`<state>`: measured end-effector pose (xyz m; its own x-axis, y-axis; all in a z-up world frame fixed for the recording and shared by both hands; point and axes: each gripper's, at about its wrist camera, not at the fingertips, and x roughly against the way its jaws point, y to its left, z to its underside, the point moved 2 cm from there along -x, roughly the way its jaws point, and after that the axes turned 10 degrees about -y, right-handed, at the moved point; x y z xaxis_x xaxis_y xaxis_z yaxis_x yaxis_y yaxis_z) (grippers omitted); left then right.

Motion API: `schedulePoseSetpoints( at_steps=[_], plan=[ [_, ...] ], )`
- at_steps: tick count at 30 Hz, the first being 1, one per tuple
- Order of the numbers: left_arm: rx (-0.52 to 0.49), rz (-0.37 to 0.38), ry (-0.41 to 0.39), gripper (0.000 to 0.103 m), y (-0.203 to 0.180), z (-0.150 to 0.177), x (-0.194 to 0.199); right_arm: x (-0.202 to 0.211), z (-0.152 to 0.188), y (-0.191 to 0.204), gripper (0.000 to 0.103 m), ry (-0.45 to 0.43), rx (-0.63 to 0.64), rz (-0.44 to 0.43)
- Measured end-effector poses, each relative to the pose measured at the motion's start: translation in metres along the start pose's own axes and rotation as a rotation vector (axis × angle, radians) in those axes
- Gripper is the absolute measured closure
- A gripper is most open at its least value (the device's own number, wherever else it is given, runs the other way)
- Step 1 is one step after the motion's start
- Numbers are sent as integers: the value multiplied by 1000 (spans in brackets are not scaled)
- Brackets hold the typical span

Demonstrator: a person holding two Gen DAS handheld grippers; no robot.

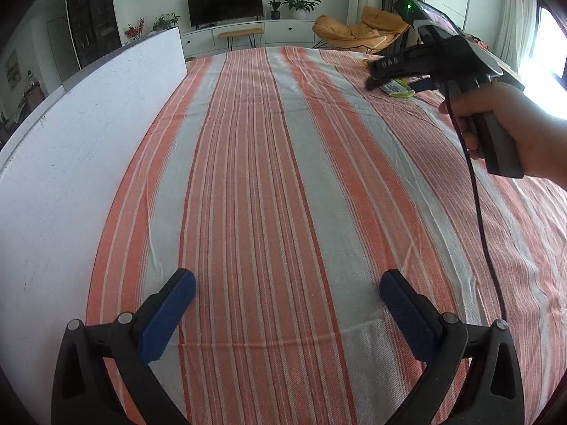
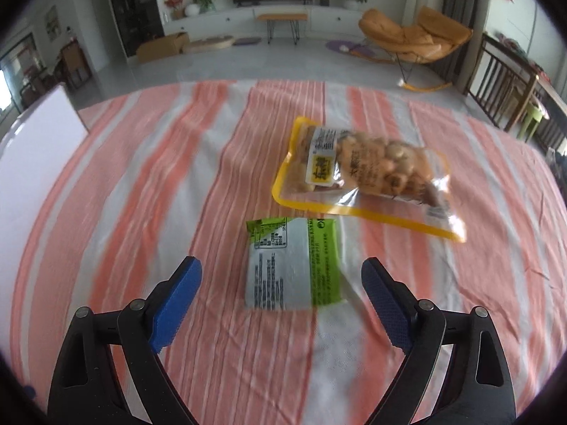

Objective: Organize snacks
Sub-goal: 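Lower the right tool over the green-and-white packet, then lower the left tool over the yellow-bordered peanut bag, fingers straddling it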

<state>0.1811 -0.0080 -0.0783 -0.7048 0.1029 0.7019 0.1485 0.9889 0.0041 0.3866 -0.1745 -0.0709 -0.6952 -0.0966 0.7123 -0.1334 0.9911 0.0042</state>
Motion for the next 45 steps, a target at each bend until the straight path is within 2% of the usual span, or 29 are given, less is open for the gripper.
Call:
schedulePoseSetpoints(
  at_steps=[1, 2, 6, 11, 13, 15, 18, 20, 22, 24, 29, 33, 36, 37, 38, 39, 40, 42, 43, 45],
  plan=[
    [0, 0, 0, 0, 0, 0, 0, 0, 1, 0, 49, -6, 5, 13],
    [0, -1, 0, 0, -1, 0, 1, 4, 2, -2, 51, -28, 18, 23],
    [0, -1, 0, 0, -1, 0, 1, 28, 20, -19, 51, -47, -23, -37],
    [-2, -2, 1, 0, 0, 0, 0, 92, 88, -45, 51, -49, -24, -66],
    [-11, 25, 2, 0, -2, -4, -2, 123, 121, -56, 51, -63, -22, -58],
    [-78, 121, 10, 0, -12, -24, -13, 143, 142, -62, 51, -74, -12, -46],
    [-286, 148, -26, 0, -42, -75, -29, 166, 167, -72, 50, -113, -24, -29],
    [-413, 208, -50, 0, -66, -114, -46, 172, 169, -80, 50, -135, -75, -40],
    [-515, 299, -9, 0, -89, -151, -76, 173, 168, -90, 50, -148, -123, -51],
    [-616, 339, 54, 0, -114, -184, -109, 169, 165, -97, 49, -139, -157, -79],
    [-757, 431, 95, 0, -165, -244, -160, 167, 163, -98, 45, -139, -172, -115],
    [-857, 458, 114, 0, -196, -264, -198, 170, 167, -102, 45, -144, -189, -139],
    [-891, 491, 188, 0, -214, -255, -233, 171, 170, -106, 45, -151, -218, -166],
    [-918, 473, 190, 0, -218, -249, -243, 172, 170, -108, 45, -153, -227, -175],
    [-880, 535, 122, 0, -220, -255, -244, 172, 171, -109, 45, -154, -231, -179],
    [-860, 537, 127, 0, -220, -258, -252, 172, 171, -109, 45, -154, -233, -180],
    [-804, 554, 150, 0, -217, -262, -259, 173, 171, -108, 45, -155, -232, -178],
    [-647, 541, 220, 1, -204, -268, -274, 174, 172, -106, 45, -153, -227, -175],
    [-605, 528, 203, 8, -200, -270, -275, 174, 172, -106, 45, -153, -227, -175],
    [-562, 507, 161, 38, -193, -271, -267, 173, 171, -108, 45, -154, -230, -178]
  ],
)
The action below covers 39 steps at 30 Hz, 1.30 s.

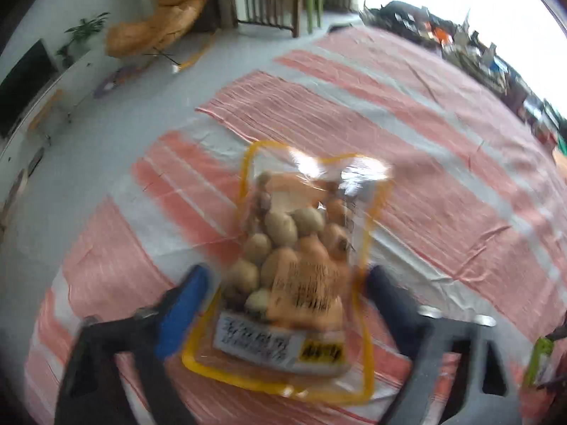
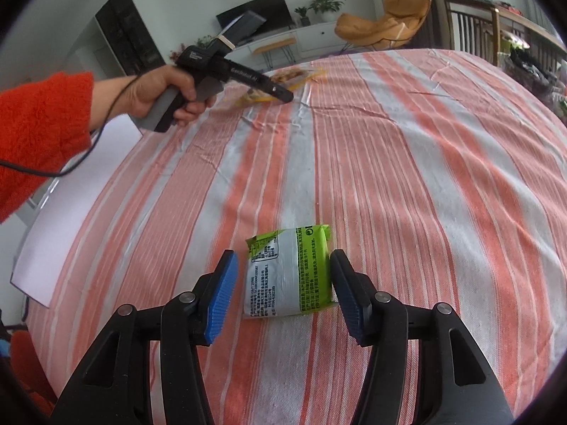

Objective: Organize snacks
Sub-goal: 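Lower the left tool over the yellow-bordered peanut bag, fingers straddling it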

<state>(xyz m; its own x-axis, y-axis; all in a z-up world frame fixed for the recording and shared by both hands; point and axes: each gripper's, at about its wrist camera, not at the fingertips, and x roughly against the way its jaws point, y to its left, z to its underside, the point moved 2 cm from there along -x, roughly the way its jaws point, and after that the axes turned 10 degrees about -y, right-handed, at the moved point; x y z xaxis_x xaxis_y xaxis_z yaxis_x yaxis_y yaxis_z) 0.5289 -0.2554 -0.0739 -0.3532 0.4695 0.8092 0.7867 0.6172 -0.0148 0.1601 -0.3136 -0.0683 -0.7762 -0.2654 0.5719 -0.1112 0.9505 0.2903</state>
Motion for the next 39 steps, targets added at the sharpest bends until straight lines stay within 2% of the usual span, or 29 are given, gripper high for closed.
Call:
schedulePoseSetpoints(
  at_steps=[2, 5, 7, 8, 10, 12, 14, 16, 17, 20, 21, 22, 24, 26, 39],
  plan=[
    [49, -60, 0, 44, -6, 12, 10, -1, -1, 0, 46, 0, 1, 2],
    [120, -138, -21, 45, -21, 50, 36, -1, -1, 2, 46, 3, 14, 13],
    [258, -182, -29, 45, -31, 93, 65, -2, 0, 3, 46, 5, 24, 21],
    [294, -238, -31, 44, -42, 123, 89, -2, 0, 4, 46, 6, 30, 27],
    [364, -283, -47, 44, -60, 176, 129, -3, 0, 6, 45, 9, 47, 41],
    [441, -361, -74, 43, -81, 234, 170, -4, 1, 10, 45, 13, 67, 53],
    [485, -437, -99, 41, -101, 275, 199, -4, 3, 17, 45, 19, 87, 56],
    [533, -517, -132, 37, -114, 305, 219, -3, 7, 27, 45, 15, 54, 43],
    [550, -558, -146, 31, -116, 315, 225, -5, 11, 37, 45, 18, 57, 29],
    [567, -555, -163, 19, -109, 324, 229, -14, 18, 71, 44, 42, 195, 87],
    [566, -540, -160, 14, -105, 324, 228, -17, 20, 76, 35, 54, 230, 108],
    [575, -519, -157, 12, -101, 323, 225, -20, 22, 81, 21, 66, 263, 120],
    [588, -494, -144, 0, -95, 321, 220, -24, 24, 86, 17, 85, 296, 146],
    [566, -499, -136, 0, -107, 323, 215, -24, 23, 80, 15, 89, 273, 148],
    [575, -512, -147, 0, -110, 325, 218, -25, 23, 79, 13, 88, 276, 158]
  ],
)
